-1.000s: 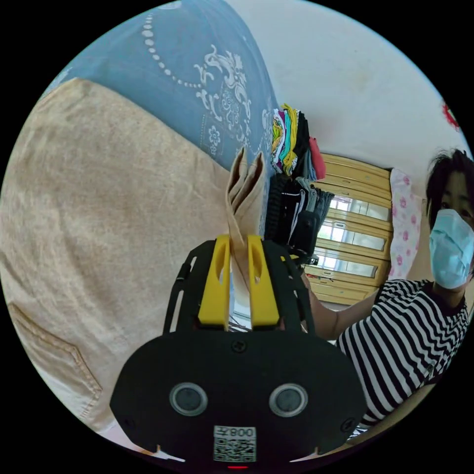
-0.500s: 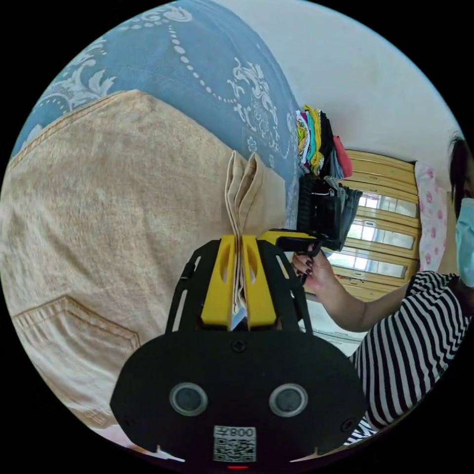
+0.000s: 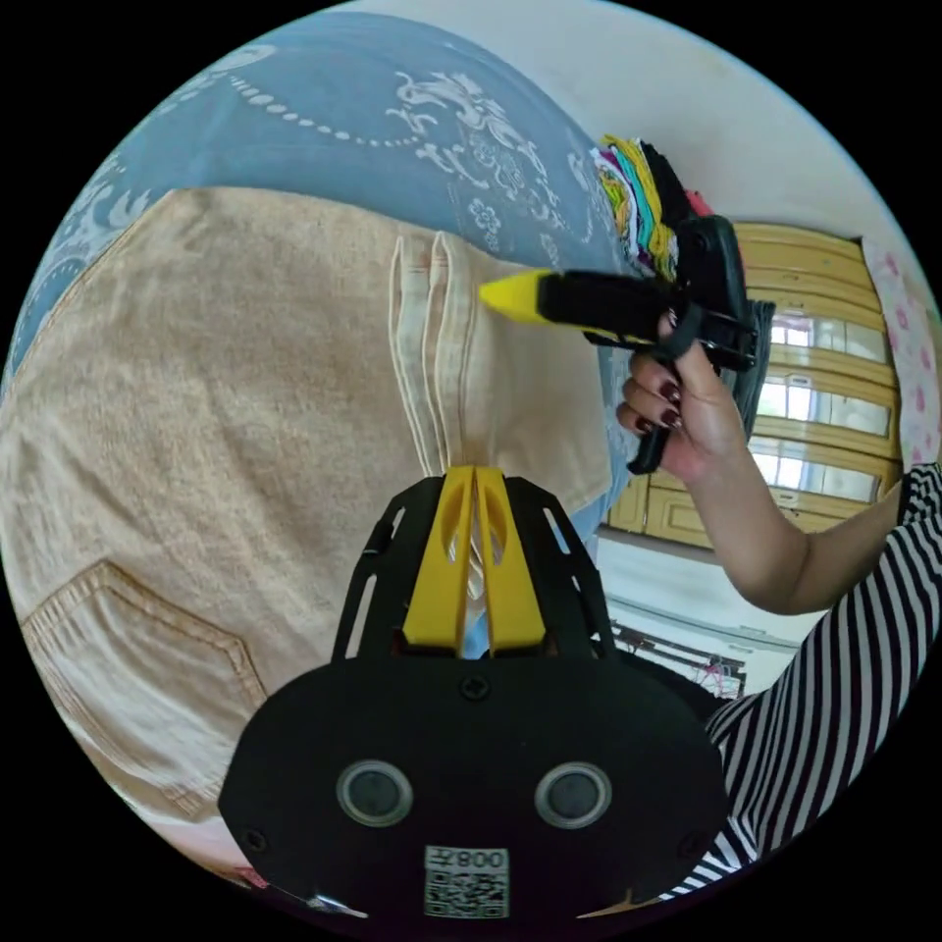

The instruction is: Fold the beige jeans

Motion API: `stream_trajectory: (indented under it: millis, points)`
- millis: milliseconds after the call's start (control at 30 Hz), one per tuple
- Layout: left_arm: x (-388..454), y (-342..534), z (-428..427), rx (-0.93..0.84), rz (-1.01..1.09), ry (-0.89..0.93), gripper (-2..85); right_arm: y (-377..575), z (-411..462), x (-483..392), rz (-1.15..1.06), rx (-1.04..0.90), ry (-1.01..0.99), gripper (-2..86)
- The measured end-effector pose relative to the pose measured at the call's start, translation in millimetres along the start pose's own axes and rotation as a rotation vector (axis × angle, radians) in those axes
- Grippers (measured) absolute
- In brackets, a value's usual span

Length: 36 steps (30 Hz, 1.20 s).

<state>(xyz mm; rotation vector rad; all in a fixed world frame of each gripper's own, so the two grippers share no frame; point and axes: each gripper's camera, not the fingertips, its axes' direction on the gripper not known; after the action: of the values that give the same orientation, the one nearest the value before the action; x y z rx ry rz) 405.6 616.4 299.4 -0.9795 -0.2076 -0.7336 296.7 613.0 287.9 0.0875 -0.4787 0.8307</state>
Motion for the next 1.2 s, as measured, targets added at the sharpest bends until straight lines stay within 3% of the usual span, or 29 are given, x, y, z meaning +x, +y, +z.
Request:
stream_trajectory:
  millis: [167, 300, 533, 667, 867, 1200]
  points:
    - [17, 17, -5, 0.037, 0.028, -0.017, 0.5, -41, 17, 4, -0.004, -0.067, -0.011, 0.1]
    - [41, 31, 10, -0.066, 0.093, -0.093, 2.0, -40, 2, 0, 0.004, -0.061, -0.031, 0.5]
    - [115, 56, 30, -0.061, 0.349, -0.05, 11.8, 5, -110, 19, 0.138, 0.103, 0.08, 5.0]
    - [151, 66, 59, -0.074, 0.458, -0.11, 13.4, 17, -126, 42, 0.254, 0.06, 0.101, 8.3]
    - [158, 86, 90, -0.108, 0.516, -0.371, 8.9, -3, -105, 41, 0.242, -0.009, 0.021, 8.8]
    - [108, 129, 67, -0.117, 0.475, -0.25, 3.0, -20, -125, 33, 0.253, -0.039, -0.066, 5.4]
